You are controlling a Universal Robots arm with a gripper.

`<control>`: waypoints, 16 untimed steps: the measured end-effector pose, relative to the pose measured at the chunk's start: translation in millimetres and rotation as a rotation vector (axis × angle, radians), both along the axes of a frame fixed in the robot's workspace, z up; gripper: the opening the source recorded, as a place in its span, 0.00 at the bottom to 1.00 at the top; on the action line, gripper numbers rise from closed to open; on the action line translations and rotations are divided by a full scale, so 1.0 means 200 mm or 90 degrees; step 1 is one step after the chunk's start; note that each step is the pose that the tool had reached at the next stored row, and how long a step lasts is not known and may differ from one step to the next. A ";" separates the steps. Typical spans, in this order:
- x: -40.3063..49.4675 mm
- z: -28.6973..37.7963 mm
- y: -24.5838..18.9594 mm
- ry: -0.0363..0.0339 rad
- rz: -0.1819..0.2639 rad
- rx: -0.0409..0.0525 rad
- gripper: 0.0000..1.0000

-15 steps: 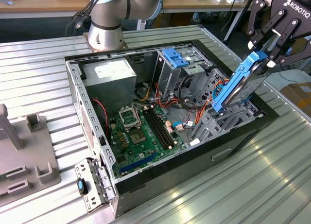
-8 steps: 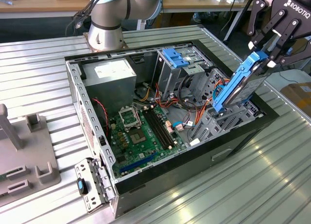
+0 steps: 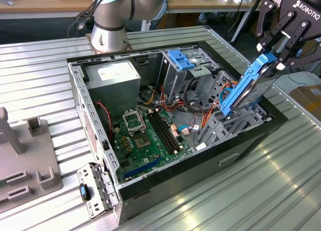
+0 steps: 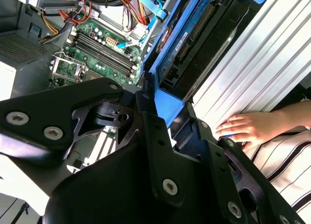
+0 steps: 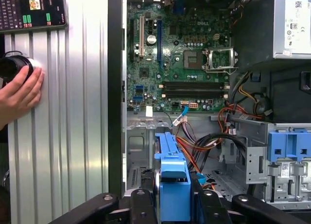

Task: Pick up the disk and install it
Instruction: 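Pick up the disk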

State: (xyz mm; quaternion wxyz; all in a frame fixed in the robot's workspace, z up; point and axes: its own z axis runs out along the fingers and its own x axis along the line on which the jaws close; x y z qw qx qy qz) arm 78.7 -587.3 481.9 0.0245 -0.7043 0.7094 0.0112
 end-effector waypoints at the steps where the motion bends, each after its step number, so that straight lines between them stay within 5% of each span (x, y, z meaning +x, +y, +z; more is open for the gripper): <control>1: 0.000 -0.002 0.000 0.0000 0.000 0.0000 0.37; 6: 0.000 -0.006 0.000 0.0000 0.000 -0.0002 0.37; 16: -0.011 -0.063 0.000 -0.0080 0.002 0.0003 0.37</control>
